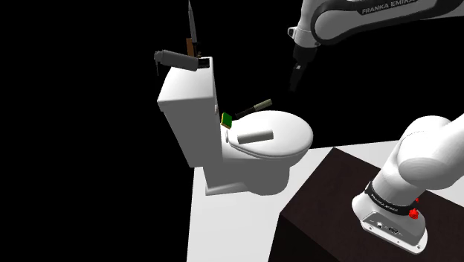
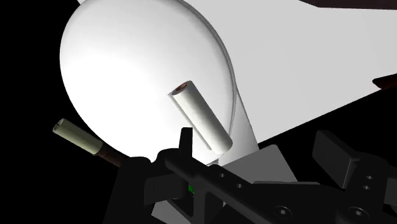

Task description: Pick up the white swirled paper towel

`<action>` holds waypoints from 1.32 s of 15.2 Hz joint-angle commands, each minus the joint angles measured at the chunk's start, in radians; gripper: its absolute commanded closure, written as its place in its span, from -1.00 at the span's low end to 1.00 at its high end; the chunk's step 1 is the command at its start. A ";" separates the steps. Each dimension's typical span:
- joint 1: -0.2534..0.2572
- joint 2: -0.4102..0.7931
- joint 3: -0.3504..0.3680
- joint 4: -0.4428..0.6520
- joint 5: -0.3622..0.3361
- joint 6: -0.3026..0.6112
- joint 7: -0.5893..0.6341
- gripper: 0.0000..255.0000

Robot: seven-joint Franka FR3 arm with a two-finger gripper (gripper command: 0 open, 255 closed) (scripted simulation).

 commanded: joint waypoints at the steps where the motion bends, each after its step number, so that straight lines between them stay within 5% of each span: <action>1: 0.003 0.057 -0.016 -0.006 -0.005 0.059 -0.031 -1.00; 20: 0.020 0.742 -0.059 0.175 0.054 0.497 -0.295 -1.00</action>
